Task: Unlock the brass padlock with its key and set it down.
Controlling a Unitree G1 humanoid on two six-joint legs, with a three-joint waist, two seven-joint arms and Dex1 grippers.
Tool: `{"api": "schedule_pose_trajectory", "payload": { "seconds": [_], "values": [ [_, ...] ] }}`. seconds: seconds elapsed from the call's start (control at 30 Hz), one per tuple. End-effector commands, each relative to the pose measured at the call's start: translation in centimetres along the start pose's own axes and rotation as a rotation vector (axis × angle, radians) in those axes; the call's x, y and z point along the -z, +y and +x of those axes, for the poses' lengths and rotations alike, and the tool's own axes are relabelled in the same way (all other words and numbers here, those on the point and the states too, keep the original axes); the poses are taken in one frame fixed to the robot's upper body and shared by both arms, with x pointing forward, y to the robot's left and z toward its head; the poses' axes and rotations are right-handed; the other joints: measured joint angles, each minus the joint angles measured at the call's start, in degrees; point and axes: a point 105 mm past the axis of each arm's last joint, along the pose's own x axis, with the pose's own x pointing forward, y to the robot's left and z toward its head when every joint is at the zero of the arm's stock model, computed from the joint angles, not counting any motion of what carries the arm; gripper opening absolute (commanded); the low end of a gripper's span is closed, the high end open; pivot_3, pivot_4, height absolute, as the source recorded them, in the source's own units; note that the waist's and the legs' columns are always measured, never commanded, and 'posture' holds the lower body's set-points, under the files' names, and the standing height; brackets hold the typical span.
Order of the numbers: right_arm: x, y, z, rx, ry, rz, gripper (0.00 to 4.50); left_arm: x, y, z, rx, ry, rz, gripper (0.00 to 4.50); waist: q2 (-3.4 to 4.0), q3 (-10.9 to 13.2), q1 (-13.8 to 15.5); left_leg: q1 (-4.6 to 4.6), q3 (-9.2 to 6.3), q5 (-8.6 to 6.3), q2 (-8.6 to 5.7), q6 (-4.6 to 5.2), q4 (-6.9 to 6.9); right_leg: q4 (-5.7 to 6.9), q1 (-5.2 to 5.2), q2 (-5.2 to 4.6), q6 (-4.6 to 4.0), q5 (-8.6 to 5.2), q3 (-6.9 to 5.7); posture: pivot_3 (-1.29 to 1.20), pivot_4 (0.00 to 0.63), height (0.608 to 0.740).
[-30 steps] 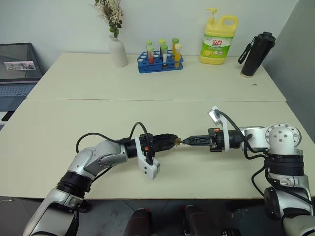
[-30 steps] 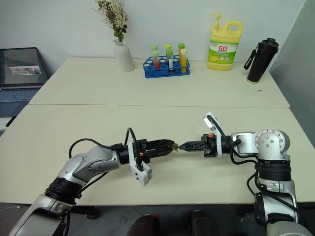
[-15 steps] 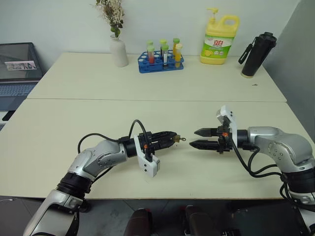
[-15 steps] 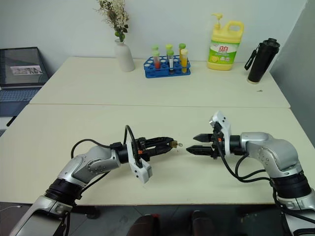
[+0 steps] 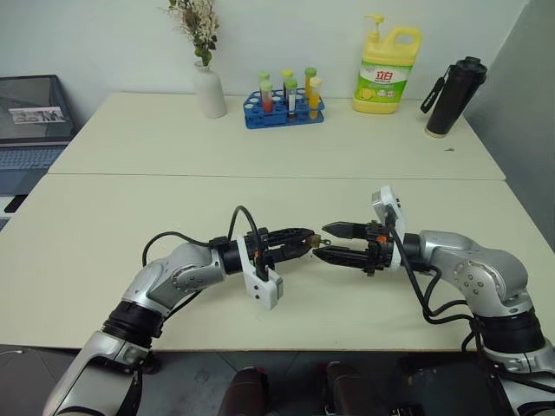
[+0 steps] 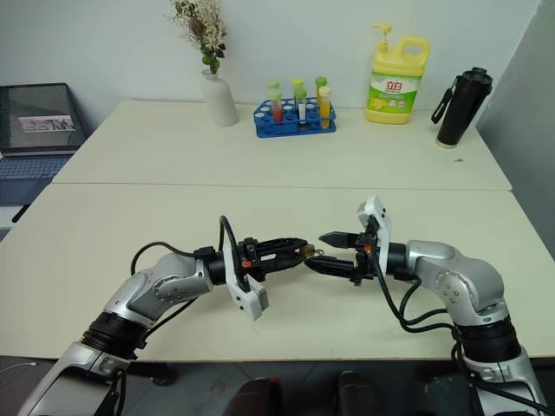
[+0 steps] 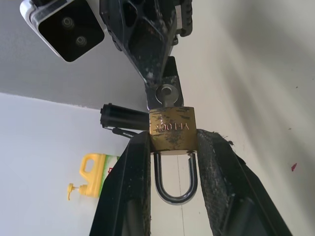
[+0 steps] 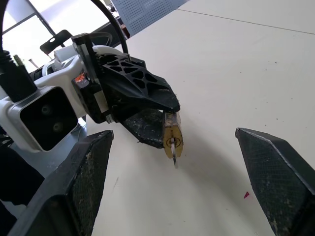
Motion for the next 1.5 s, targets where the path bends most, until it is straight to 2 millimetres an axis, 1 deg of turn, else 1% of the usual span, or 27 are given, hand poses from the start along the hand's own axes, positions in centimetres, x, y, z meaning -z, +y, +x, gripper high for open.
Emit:
{"api": "schedule_pose_trajectory", "payload": {
  "seconds": [0.03, 0.1, 0.17, 0.27, 0.33, 0.43, 0.47, 0.67, 0.77, 0.83, 0.9, 0.97, 1.03, 1.1, 1.13, 1.2, 1.23, 1.27, 1.33, 1.37, 1.43, 1.5],
  "values": [
    [-0.8, 0.7, 0.4, -0.031, -0.026, -0.012, 4.16, -0.6, 1.1, 0.3, -0.037, -0.041, 0.021, 0.96, 0.00, 0.0, 0.0, 0.00, -0.01, 0.00, 0.01, 0.00, 0.00, 0.00, 0.00, 0.00, 0.00, 0.00, -0.01, 0.00, 0.150, 0.740],
    [-0.9, 0.7, 0.5, -0.036, -0.031, -0.002, 3.79, -0.6, 1.1, 0.3, -0.038, -0.040, 0.019, 0.96, 0.00, 0.0, 0.0, 0.00, -0.02, 0.00, 0.01, 0.00, 0.00, 0.01, 0.00, 0.01, 0.00, 0.00, -0.01, 0.00, 0.150, 0.740],
    [-0.9, 0.7, 0.5, -0.036, -0.029, -0.003, 3.27, -0.6, 1.1, 0.3, -0.038, -0.039, 0.019, 0.96, 0.00, 0.0, 0.0, 0.00, -0.01, 0.00, 0.01, 0.00, 0.00, 0.01, 0.00, 0.01, 0.00, 0.00, -0.01, 0.00, 0.150, 0.740],
    [-0.8, 0.7, 0.6, -0.038, -0.021, -0.005, 2.15, -0.6, 1.2, 0.4, -0.039, -0.038, 0.019, 0.96, 0.00, 0.0, 0.0, 0.00, -0.01, 0.00, 0.01, 0.00, 0.00, 0.01, 0.00, 0.01, 0.00, 0.00, -0.01, 0.00, 0.150, 0.740],
    [-0.8, 0.7, 0.7, -0.042, -0.019, -0.003, 1.53, -0.6, 1.2, 0.4, -0.043, -0.037, 0.018, 0.96, 0.00, 0.0, 0.0, 0.00, -0.02, 0.00, 0.01, 0.00, 0.00, 0.01, 0.00, 0.01, 0.00, 0.00, -0.01, 0.00, 0.150, 0.740],
    [-0.8, 0.8, 0.7, -0.047, -0.012, -0.009, 0.37, -0.7, 1.1, 0.3, -0.042, -0.037, 0.017, 0.96, 0.00, 0.0, 0.0, 0.00, -0.01, 0.00, 0.00, 0.00, 0.00, 0.01, 0.00, 0.01, 0.00, 0.00, -0.01, 0.00, 0.150, 0.740],
    [-0.8, 0.8, 0.7, -0.048, -0.011, -0.011, 0.13, -0.7, 1.1, 0.3, -0.042, -0.036, 0.017, 0.96, 0.00, 0.0, 0.0, 0.00, -0.01, 0.00, 0.00, 0.00, 0.00, 0.01, 0.00, 0.01, 0.00, 0.00, -0.01, 0.00, 0.150, 0.740],
    [-0.9, 0.9, 0.8, -0.058, -0.010, -0.017, 0.14, -1.1, 1.0, 0.4, -0.041, -0.058, 0.010, 0.96, 0.00, 0.0, 0.0, 0.00, -0.01, 0.00, 0.00, 0.00, 0.00, 0.01, 0.00, 0.01, 0.00, 0.00, -0.01, 0.00, 0.150, 0.740],
    [-1.0, 1.0, 0.8, -0.067, -0.012, -0.021, 0.14, -1.2, 0.8, 0.3, -0.035, -0.069, -0.063, 0.96, 0.00, 0.0, 0.0, 0.00, -0.02, 0.00, 0.01, 0.00, 0.00, 0.01, 0.00, 0.01, 0.00, 0.00, -0.02, 0.00, 0.150, 0.740],
    [-1.1, 1.0, 0.7, -0.067, -0.009, -0.029, 0.14, -1.2, 0.9, 0.2, -0.038, -0.064, -0.123, 1.68, 0.00, 0.0, 0.0, 0.00, -0.01, 0.00, 0.01, 0.00, 0.00, 0.01, 0.00, 0.01, 0.00, 0.00, -0.01, 0.00, 0.150, 0.740],
    [-1.1, 0.9, 0.7, -0.067, -0.006, -0.035, 0.14, -1.1, 0.8, 0.2, -0.028, -0.059, -0.160, 2.29, 0.00, 0.0, 0.0, 0.00, -0.02, 0.00, 0.01, 0.00, 0.00, 0.01, 0.00, 0.00, 0.00, 0.00, -0.01, 0.00, 0.150, 0.740],
    [-1.2, 0.6, 0.7, -0.052, -0.008, -0.039, 0.14, -2.3, 0.3, -0.2, 0.011, -0.117, -0.237, 2.93, 0.00, 0.0, -0.1, 0.00, -0.02, 0.00, 0.01, 0.00, 0.01, 0.02, 0.00, 0.01, 0.00, 0.00, -0.02, 0.00, 0.150, 0.740],
    [-1.1, 0.0, 0.4, -0.028, -0.004, -0.052, 0.14, -2.7, 1.6, -0.5, -0.058, -0.111, -0.304, 3.54, 0.01, 0.0, -0.2, 0.02, 0.00, 0.00, 0.03, 0.00, -0.01, 0.02, 0.00, 0.02, 0.00, 0.00, 0.02, 0.00, 0.150, 0.740],
    [-1.2, -0.4, 0.1, -0.014, -0.002, -0.060, 0.14, -3.0, 2.1, -1.0, -0.054, -0.112, -0.318, 4.18, 0.00, 0.0, -0.1, 0.01, -0.03, 0.00, 0.03, 0.00, 0.00, 0.01, 0.00, 0.01, 0.00, 0.00, -0.01, 0.00, 0.150, 0.740],
    [-1.3, -0.6, 0.0, -0.010, -0.002, -0.063, 0.14, -3.1, 2.0, -1.2, -0.039, -0.105, -0.346, 4.22, 0.01, 0.0, -0.1, 0.00, -0.03, 0.00, 0.03, 0.00, 0.00, 0.01, 0.00, 0.01, 0.00, 0.00, -0.01, 0.00, 0.150, 0.740],
    [-1.4, -1.0, -0.3, 0.006, 0.000, -0.073, 0.14, -3.3, 2.2, -1.7, -0.033, -0.082, -0.446, 4.22, 0.01, 0.0, -0.1, 0.01, -0.03, 0.00, 0.02, 0.00, 0.00, 0.02, 0.00, 0.02, 0.00, 0.00, -0.01, 0.00, 0.150, 0.740],
    [-1.4, -1.2, -0.4, 0.010, 0.004, -0.081, 0.14, -3.4, 2.9, -1.7, -0.058, -0.079, -0.526, 4.22, 0.01, 0.0, -0.1, 0.03, -0.02, 0.00, 0.02, 0.00, 0.00, 0.02, 0.00, 0.05, 0.01, 0.00, 0.01, 0.00, 0.150, 0.740],
    [-1.4, -1.2, -0.5, 0.012, 0.008, -0.089, 0.14, -3.6, 3.4, -1.7, -0.066, -0.080, -0.585, 4.03, 0.01, 0.0, -0.1, 0.03, -0.01, 0.00, 0.02, 0.00, 0.00, 0.02, 0.00, 0.11, 0.01, -0.01, 0.01, 0.00, 0.150, 0.740],
    [-1.3, -1.3, -0.5, 0.012, 0.013, -0.096, 0.14, -3.9, 3.9, -1.7, -0.064, -0.081, -0.643, 3.58, 0.01, 0.0, -0.1, 0.01, -0.03, 0.00, 0.03, 0.00, 0.01, 0.01, 0.00, 0.16, 0.06, -0.04, 0.00, 0.00, 0.150, 0.740],
    [-1.4, -1.3, -0.5, 0.010, 0.013, -0.102, 0.14, -3.3, 4.5, -1.8, -0.097, -0.062, -0.729, 3.30, 0.01, 0.0, -0.1, 0.01, -0.04, 0.00, 0.02, 0.00, 0.02, 0.01, 0.00, 0.23, 0.10, -0.06, -0.01, 0.00, 0.150, 0.740],
    [-1.4, -1.2, -0.5, 0.000, 0.015, -0.118, 0.14, -2.0, 5.2, -2.1, -0.137, -0.017, -0.843, 2.58, 0.01, 0.0, -0.1, 0.02, -0.03, 0.00, 0.02, 0.00, 0.02, 0.01, 0.01, 0.26, 0.26, -0.16, 0.02, 0.00, 0.150, 0.740],
    [-1.5, -1.0, -0.4, -0.017, 0.012, -0.131, 0.14, -0.5, 5.1, -2.6, -0.136, 0.032, -0.914, 1.89, 0.01, 0.0, -0.1, 0.03, -0.06, 0.00, 0.04, 0.00, 0.03, 0.02, 0.01, 0.30, 0.27, -0.16, 0.00, 0.00, 0.150, 0.740]
  ]
}}
